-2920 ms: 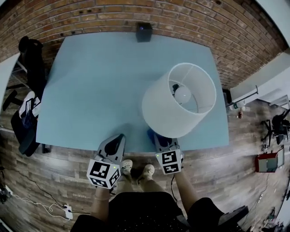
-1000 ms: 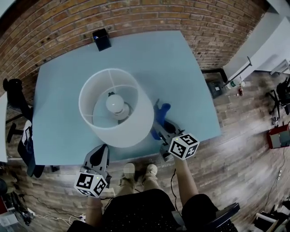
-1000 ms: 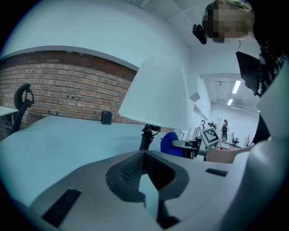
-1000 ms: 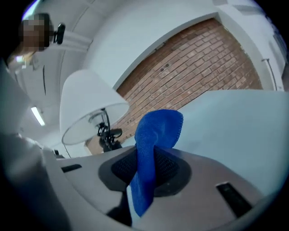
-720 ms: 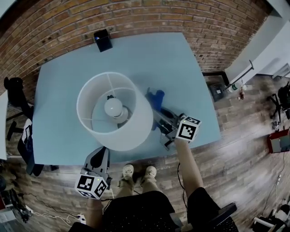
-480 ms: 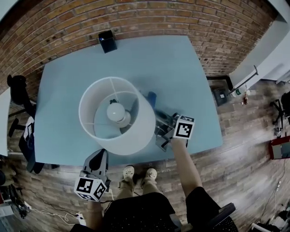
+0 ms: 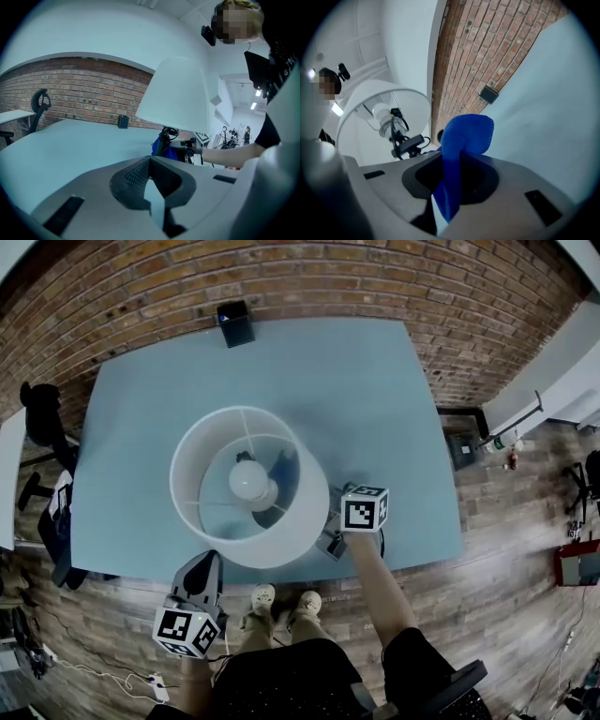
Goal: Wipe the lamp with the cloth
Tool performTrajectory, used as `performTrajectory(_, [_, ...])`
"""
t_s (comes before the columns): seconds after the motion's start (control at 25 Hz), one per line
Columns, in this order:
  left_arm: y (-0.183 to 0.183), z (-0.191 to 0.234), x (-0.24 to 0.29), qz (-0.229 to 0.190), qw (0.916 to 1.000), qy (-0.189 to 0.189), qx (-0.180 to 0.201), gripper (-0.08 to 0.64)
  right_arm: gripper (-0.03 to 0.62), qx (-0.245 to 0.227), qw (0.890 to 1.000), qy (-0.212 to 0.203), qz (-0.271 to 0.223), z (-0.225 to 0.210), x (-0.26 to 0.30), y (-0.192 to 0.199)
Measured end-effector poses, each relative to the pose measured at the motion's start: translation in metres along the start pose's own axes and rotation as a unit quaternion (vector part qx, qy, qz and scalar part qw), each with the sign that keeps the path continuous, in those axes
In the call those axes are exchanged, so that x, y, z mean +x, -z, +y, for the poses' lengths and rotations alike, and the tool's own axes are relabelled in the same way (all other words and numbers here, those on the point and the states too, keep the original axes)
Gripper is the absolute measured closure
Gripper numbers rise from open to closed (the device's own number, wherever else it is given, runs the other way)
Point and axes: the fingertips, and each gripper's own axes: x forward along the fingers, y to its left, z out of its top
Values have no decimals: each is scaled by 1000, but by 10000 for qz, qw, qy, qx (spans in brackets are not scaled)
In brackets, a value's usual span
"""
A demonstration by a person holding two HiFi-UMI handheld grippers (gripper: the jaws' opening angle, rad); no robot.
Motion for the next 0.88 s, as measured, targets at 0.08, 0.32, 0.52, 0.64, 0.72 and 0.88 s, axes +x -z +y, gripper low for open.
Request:
performTrajectory(0.08, [0, 0, 2, -3, 10000, 0, -25, 552, 512, -121, 9978, 443, 469, -14, 3, 15])
performTrajectory(0.32, [-4, -2, 6, -37, 10000, 64, -54, 551, 512, 143, 9831, 1426, 1135, -39, -3, 27])
performTrajectory(0.52, [-10, -2, 8, -110, 9998, 144, -59, 551, 512, -90, 9855, 1556, 675, -29, -16, 14])
performTrajectory(0.64, [-15, 1, 7, -171, 9996, 220, -21, 551, 512, -227, 9846, 1732, -4, -20, -41, 1])
performTrajectory(0.72, [-23, 5, 4, -249, 9993, 284, -14, 552, 512, -531, 9782, 1938, -521, -8, -64, -11])
performTrajectory(0.88, [-50, 16, -11, -535, 9978, 397, 10, 551, 512, -1804, 9406, 2538, -1353, 44, -109, -36])
